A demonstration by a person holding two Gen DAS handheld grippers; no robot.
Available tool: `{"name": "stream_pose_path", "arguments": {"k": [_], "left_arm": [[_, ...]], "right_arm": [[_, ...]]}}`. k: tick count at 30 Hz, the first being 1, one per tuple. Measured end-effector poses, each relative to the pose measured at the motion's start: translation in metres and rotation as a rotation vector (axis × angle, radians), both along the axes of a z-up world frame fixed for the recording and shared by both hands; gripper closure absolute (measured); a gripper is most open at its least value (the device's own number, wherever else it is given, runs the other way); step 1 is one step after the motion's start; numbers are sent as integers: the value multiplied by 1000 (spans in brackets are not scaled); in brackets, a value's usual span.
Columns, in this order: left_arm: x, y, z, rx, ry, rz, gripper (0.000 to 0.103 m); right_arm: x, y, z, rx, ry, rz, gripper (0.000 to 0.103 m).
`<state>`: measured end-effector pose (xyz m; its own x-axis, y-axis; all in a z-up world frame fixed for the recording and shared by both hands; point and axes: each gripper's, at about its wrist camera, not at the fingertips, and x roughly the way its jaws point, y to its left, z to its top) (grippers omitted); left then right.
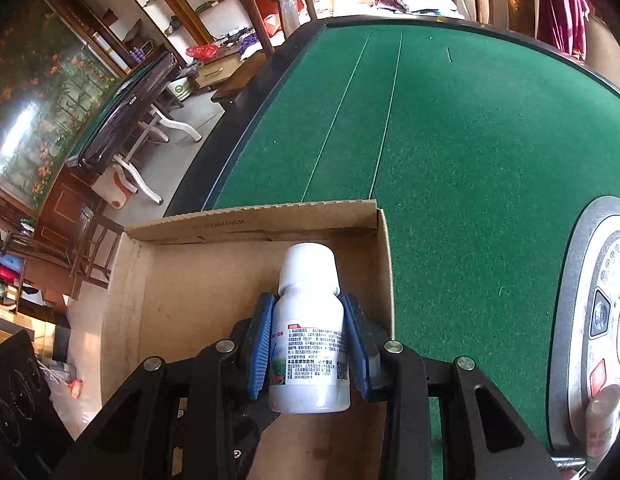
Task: Organize objects
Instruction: 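Carry bottle and marker into the cardboard tray and open both tools, then grasp a pink-capped black marker with the left tool while the right grasps the barcode box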
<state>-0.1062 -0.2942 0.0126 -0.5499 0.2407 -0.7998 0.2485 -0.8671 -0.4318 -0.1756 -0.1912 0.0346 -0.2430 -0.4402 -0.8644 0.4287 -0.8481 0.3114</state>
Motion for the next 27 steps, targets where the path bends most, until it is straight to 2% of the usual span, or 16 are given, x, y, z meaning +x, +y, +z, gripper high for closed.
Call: {"name": "stream_pose_path", "arguments": {"k": [3,5,7,8,16,20,24,27], "left_arm": [[1,0,0,-1,6,7,86],[1,0,1,10,14,12,78],[5,-2,3,20,30,20,55],[7,-2,6,10,37,26,51],[39,4,31,-8,105,12,49],[69,19,45,-14,168,-16,46],[96,46,58,-55,236,-65,41],[114,75,62,-92,269,-111,38]], "right_arm": [[-2,-3,-1,12,17,16,66],[-3,-2,0,15,18,17,65],[-2,-2,2,18,25,24,62],[-2,-2,4,23,33,27,59],[28,33,36,-85,89,46,58],[61,73,50,-173,106,59,52],[99,121,61,-215,168,56,45],[123,160,60,-258,175,33,42]]}}
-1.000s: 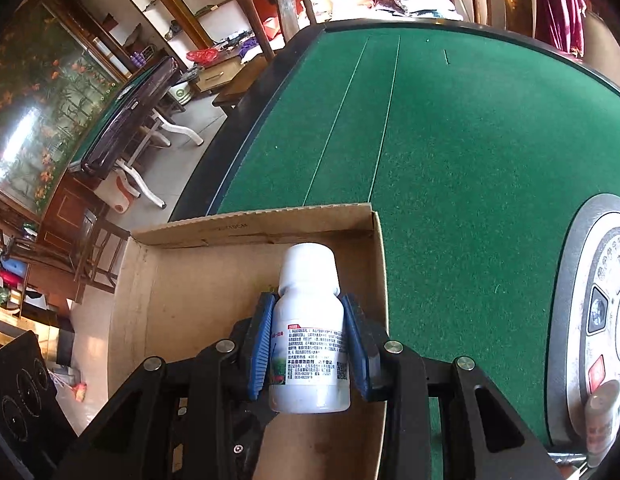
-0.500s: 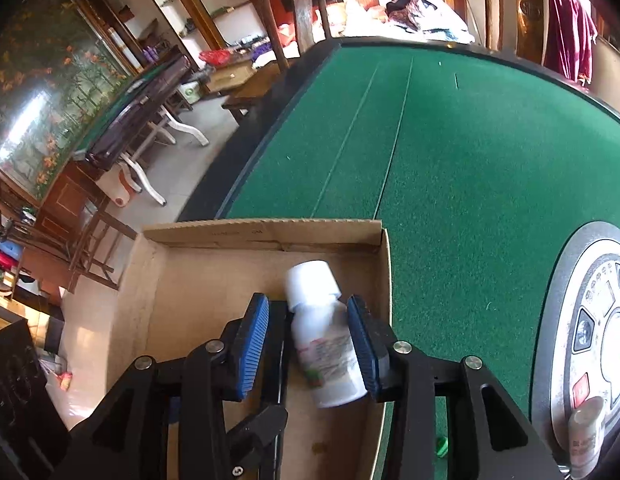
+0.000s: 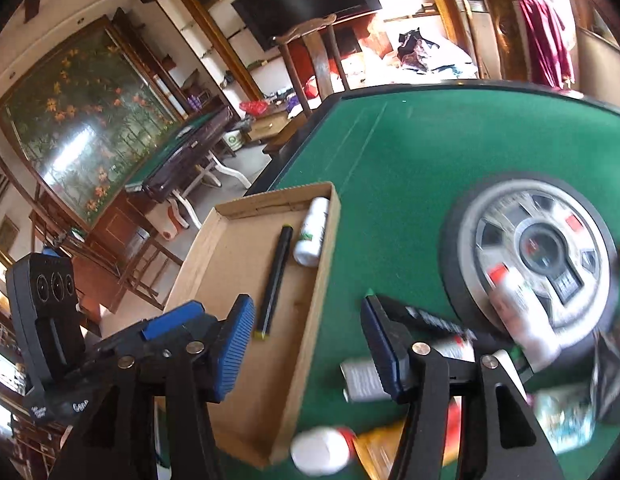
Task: Organize objects
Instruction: 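Grasp a pink-capped black marker with the left tool while the right grasps the barcode box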
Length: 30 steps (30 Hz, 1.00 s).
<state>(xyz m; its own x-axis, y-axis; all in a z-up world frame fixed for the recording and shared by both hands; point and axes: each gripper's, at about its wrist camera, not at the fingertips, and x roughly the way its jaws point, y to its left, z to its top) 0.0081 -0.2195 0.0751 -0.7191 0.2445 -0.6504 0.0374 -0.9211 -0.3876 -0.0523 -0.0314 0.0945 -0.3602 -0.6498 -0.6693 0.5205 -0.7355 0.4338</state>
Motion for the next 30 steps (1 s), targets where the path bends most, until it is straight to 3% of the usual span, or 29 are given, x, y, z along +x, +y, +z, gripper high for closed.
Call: {"name": "stream_pose_path", "arguments": {"k": [5,12,21,30], "left_arm": [[29,48,0,-54,34,-52,36],[57,120,-13,-59,59,-151,32],[49,184,-33,-84,-12,-241,31],[18,219,-49,-185,-120,-256,32]], "right_arm": [[38,69,-10,-37,15,-55,42],[74,153,-21,-44,46,-121,42],[71,262,-39,-73,33,-326,39],[60,299,-60,-108,-12,-410,39]]}}
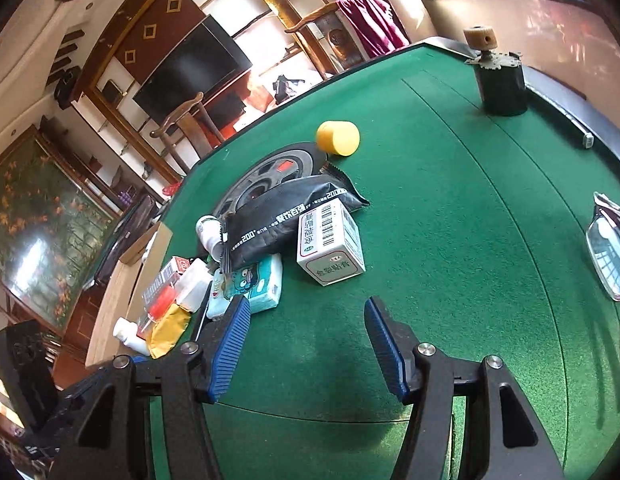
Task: Organize objects
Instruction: 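Grasp a pink-capped black marker with the left tool while the right grasps the barcode box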
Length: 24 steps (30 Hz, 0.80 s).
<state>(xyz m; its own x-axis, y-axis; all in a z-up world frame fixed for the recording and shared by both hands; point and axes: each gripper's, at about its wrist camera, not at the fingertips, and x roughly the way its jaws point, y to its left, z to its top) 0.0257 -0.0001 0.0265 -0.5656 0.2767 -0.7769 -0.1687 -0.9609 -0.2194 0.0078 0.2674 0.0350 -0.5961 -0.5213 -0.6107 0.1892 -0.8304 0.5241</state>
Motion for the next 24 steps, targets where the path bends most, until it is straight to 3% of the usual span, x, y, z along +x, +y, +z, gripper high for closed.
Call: {"name": "stream_pose_path", "arguments": {"k": [3,5,6,8,15,19,24], "left_arm": [[-17,10,-8,-44,-40,16,41],[-28,18,-12,-67,-55,1,54],[-34,21,-16,-96,-70,9,72],[-41,26,-19,-155,-60,17,82],[-21,10,-18,-147,-59,18,89],[-11,1,-19,-125,-46,22,89],[-12,8,-19,-163,-29,21,89]], "right_arm": [[1,2,1,-9,7,4,38],[2,4,2,-25,11,7,37],[3,5,2,-29,13,7,36],[3,5,2,-33,13,11,34],[5,4,3,-19,13,24,34],[-5,-4,16,81,3,44,34],[-45,-24,25,269,-49,53,35]]}}
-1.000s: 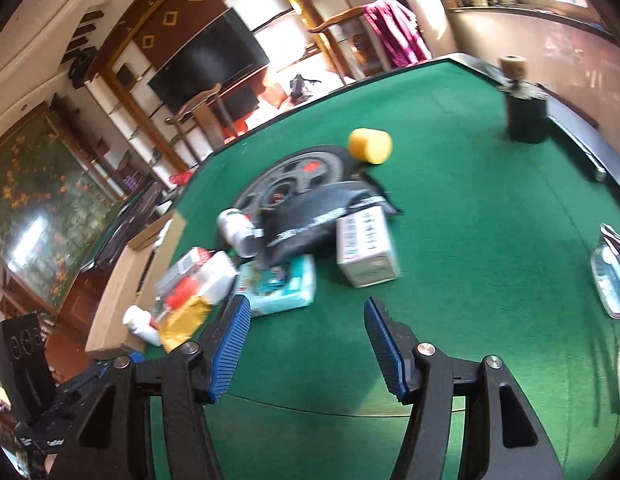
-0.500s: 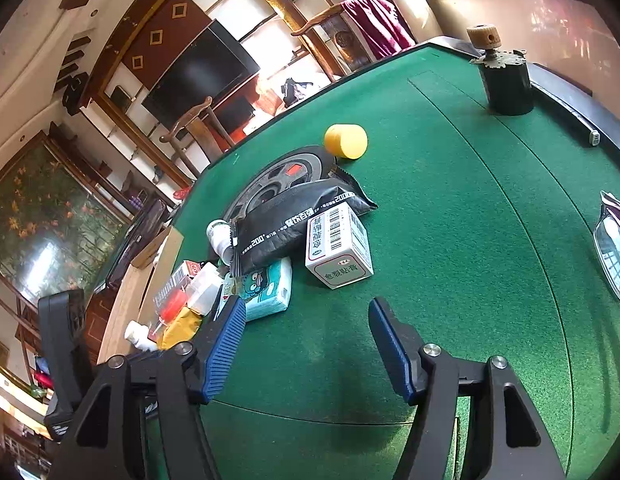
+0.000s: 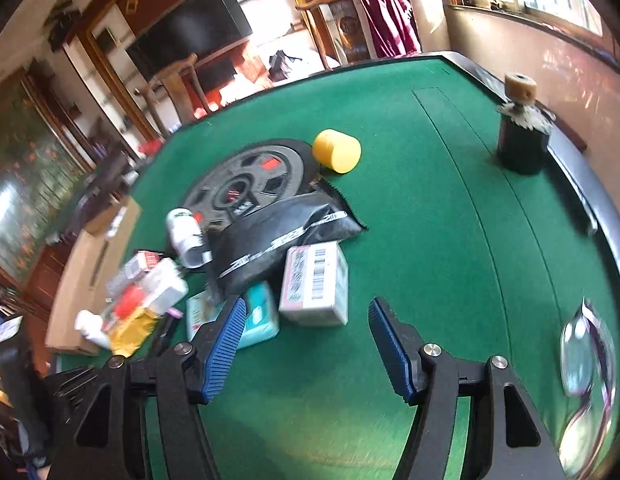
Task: Organize objects
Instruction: 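Grasp a pink-capped black marker with the left tool while the right grasps the barcode box, then carry the marker and white barcode box over the cardboard tray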
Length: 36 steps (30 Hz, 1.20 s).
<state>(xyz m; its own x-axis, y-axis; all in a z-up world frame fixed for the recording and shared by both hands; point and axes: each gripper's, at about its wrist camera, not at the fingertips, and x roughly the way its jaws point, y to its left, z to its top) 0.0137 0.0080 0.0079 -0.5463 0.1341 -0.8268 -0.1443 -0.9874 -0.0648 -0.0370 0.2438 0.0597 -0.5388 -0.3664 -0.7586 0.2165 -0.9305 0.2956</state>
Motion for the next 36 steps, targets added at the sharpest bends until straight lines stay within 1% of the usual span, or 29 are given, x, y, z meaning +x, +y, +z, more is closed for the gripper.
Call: {"name": "stream_pose_path", "arguments": {"k": [2,4,5,6,7,10,14,16,20,23,26,31,36], "left_arm": [[0,-2,0,16,-1,2,89],[-1,-2,0,21,0,3,88],[-1,-1,0,13,1,2,88],[-1,0,-1,3,3,1,88],[-1,2,-1,-7,5,0,88],[-2,5,-1,-25,6,0,88],[-3,10,-1,-68,14,4,89],[-3,6,-1,-44,14,8,89],[0,-8,1,66,11,25,89],[5,-17,3,115,20,42,89],[7,-20,4,134,20,53,89],[12,-15,9,131,35,56,89],[16,-13,15,137,48,57,89]], "right_arm": [[-14,-8,-5,48,-19,-3,35],[-22,-15,-15,99,-35,-1,45],[-26,-20,-20,110,-51,7,52],[-28,-22,-24,126,-63,8,61],[-29,-22,-28,137,-58,-1,68],[-21,-21,-30,184,13,-22,67],[-14,-16,-25,183,67,-15,67],[-15,-10,-23,164,74,-25,67],[-19,8,-20,86,59,-50,67],[-21,15,-13,59,76,-82,67],[-21,18,-9,30,83,-87,67],[-21,12,-6,13,97,-61,67],[-16,5,0,-6,130,-28,67]]}}
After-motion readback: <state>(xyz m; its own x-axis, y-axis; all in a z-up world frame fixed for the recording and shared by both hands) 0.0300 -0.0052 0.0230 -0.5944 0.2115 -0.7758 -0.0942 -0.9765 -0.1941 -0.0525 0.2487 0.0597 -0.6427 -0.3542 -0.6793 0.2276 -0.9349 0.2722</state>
